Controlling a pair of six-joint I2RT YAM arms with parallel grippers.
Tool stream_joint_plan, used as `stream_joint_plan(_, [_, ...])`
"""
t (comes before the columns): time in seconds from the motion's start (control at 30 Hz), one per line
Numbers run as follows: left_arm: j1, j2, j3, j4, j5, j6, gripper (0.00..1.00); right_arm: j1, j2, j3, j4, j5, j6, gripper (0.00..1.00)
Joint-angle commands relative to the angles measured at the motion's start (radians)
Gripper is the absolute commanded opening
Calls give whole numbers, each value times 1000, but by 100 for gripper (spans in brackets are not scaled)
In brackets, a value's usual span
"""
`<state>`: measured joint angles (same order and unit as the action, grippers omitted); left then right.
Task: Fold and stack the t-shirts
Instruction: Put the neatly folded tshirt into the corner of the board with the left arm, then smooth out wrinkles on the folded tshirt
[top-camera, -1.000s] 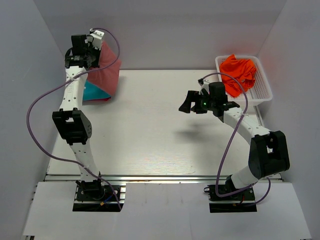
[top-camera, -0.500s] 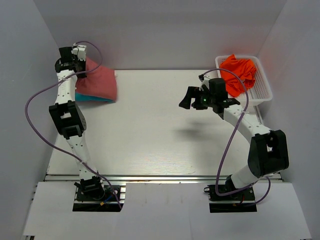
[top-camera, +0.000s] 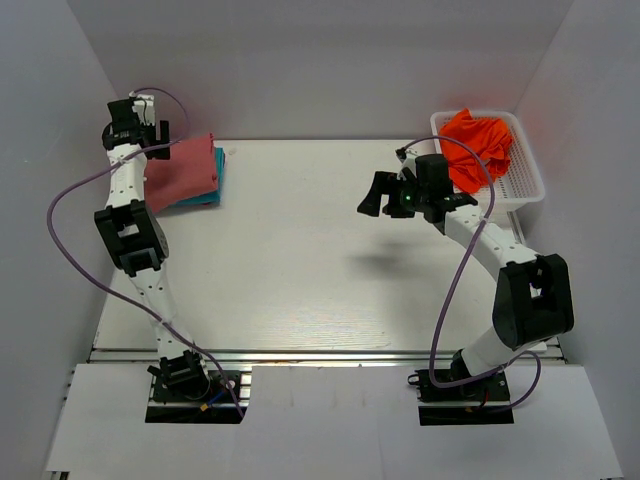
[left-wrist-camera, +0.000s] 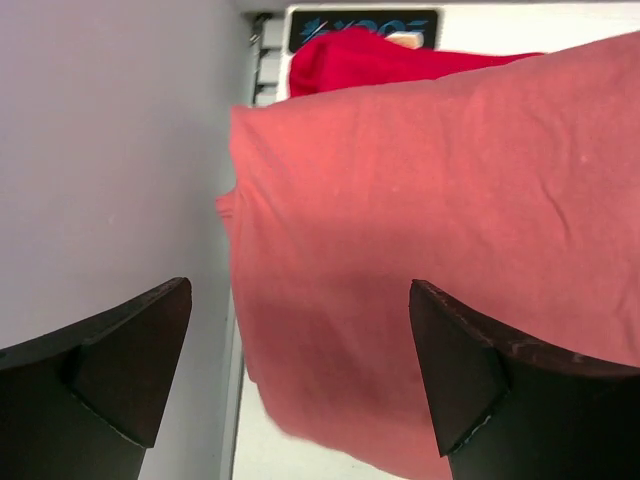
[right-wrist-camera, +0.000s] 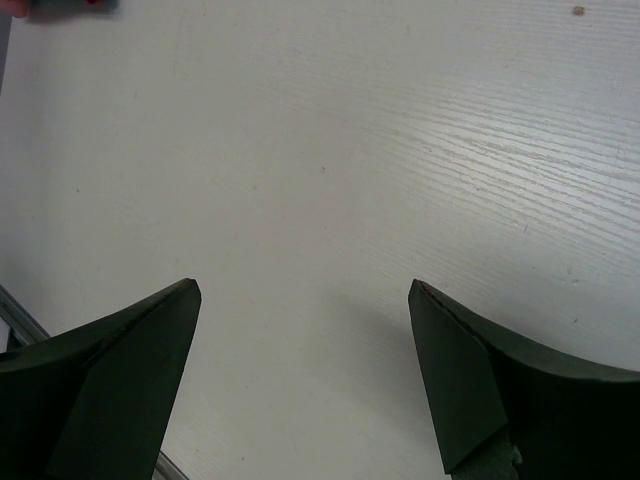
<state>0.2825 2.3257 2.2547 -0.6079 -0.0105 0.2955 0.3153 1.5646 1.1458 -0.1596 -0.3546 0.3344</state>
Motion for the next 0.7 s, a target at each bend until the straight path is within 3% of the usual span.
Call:
stream_joint_plan(0.0, [6, -37, 40, 34, -101, -38, 100, 4, 6, 49, 8, -12, 6, 90])
stream_joint_plan(0.23, [-16, -133, -21, 43, 24, -82, 100, 4, -14, 29, 32, -15, 6, 90])
stream_joint_plan(0.37, [-25, -222, -105, 43, 213, -148, 100, 2, -69, -24, 63, -9, 20, 90])
stream_joint_plan(0.43, [-34, -293, -187, 77, 315, -186, 100, 2, -92, -69, 84, -14, 26, 90])
stream_joint_plan(0.67, [-143, -502, -518, 241, 373, -311, 100, -1, -213, -213, 121, 16, 22, 90])
